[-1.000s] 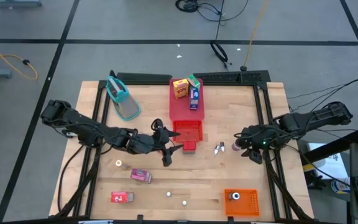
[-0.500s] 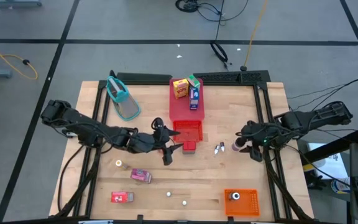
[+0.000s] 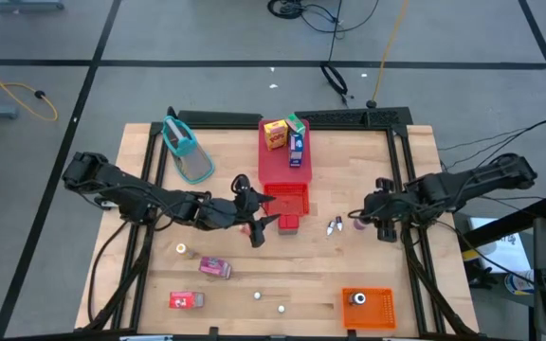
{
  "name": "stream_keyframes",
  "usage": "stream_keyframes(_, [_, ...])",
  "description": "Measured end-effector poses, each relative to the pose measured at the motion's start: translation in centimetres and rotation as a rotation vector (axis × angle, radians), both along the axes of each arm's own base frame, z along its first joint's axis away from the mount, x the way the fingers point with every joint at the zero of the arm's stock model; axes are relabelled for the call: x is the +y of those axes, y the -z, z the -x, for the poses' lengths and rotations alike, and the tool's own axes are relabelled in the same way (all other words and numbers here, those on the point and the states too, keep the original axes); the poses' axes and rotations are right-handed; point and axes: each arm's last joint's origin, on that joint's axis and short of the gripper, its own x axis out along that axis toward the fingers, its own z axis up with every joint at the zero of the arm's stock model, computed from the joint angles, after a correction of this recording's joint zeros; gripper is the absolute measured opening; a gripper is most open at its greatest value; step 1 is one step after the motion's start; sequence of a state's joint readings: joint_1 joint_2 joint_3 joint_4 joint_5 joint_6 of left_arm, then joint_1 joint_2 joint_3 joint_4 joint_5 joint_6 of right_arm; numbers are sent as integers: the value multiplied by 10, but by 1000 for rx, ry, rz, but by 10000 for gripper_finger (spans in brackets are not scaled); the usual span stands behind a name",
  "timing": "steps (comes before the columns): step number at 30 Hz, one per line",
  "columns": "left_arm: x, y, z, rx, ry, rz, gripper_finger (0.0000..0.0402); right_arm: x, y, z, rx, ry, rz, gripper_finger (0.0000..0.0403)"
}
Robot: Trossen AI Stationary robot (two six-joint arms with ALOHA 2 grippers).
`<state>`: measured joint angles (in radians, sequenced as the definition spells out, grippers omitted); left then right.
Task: Pick & Place Kitchen Items
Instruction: Put the black seasoning bottle into the red bin
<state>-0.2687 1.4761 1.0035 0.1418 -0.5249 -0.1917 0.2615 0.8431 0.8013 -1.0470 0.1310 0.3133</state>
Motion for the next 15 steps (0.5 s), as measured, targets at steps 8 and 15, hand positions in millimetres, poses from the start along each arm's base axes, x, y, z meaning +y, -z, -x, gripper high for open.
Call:
stream_keyframes(8, [0,0,0,-1,1,0,228,2,5,-7,35,10,3,185])
stream_keyframes(15, [0,0,0,2,2,-1,228,2,5,-7,43,47,-24,185])
